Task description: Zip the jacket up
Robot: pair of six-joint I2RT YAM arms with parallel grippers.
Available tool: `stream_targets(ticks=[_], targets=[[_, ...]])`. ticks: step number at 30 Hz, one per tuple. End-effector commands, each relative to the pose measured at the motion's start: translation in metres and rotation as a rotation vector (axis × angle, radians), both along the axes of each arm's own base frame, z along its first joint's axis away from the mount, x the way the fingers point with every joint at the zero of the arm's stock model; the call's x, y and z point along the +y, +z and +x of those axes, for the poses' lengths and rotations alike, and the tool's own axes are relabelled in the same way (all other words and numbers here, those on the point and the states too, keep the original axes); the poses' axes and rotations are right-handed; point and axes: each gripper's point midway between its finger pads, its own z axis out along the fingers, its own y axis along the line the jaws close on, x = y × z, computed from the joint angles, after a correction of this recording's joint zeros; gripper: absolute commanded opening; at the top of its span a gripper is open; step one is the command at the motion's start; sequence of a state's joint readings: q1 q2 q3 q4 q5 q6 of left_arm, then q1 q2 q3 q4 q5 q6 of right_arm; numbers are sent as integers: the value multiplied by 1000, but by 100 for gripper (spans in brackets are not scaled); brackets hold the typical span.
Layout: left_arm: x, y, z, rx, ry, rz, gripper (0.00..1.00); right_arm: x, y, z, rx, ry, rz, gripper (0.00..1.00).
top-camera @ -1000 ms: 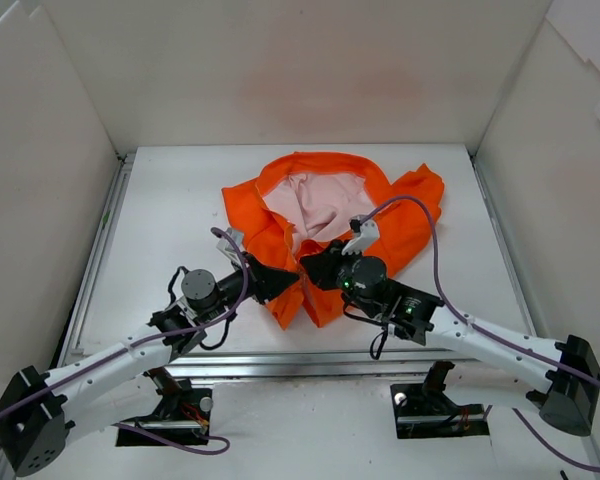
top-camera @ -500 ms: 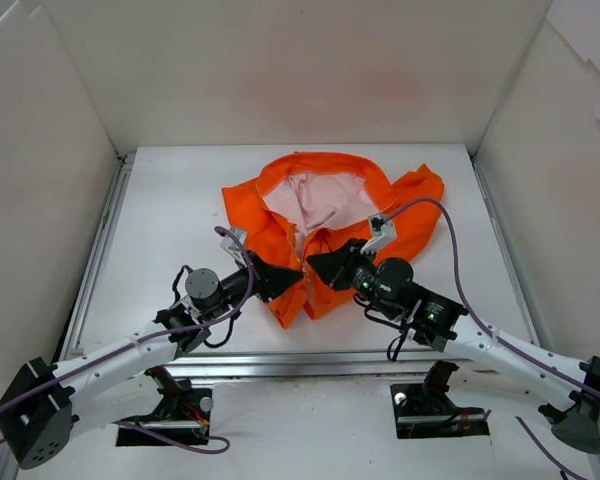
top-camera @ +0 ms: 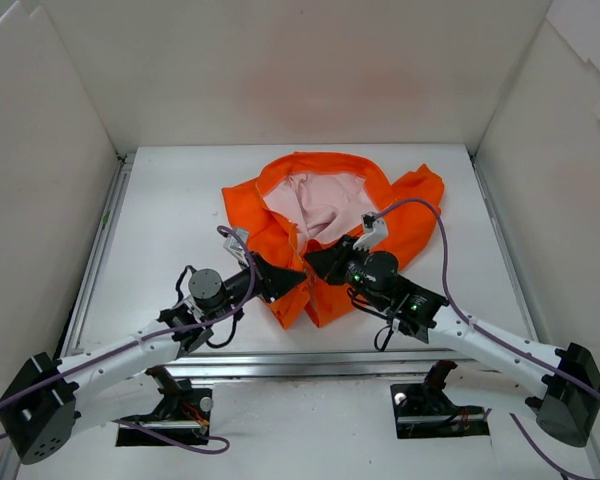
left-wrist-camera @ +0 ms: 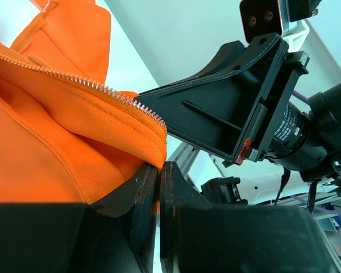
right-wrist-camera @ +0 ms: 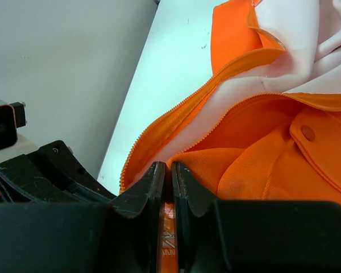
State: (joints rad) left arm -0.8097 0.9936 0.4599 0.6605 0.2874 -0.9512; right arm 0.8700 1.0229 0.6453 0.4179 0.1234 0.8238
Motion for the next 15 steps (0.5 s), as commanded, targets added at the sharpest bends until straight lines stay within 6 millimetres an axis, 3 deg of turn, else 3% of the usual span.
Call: stream_targets(ticks=[1, 5, 6, 15], targets=[[-16, 38, -36, -55, -182, -128, 0, 0, 72, 12, -149, -39, 192, 0], [-16, 38, -40, -55, -195, -118, 0, 1, 63, 15, -133, -27, 188, 0], [-14, 36, -37, -65, -175, -103, 0, 1, 69, 14, -140, -15, 208, 0], [-1, 1, -16, -67, -41, 81, 0, -4, 91, -22, -102, 106, 215, 0]])
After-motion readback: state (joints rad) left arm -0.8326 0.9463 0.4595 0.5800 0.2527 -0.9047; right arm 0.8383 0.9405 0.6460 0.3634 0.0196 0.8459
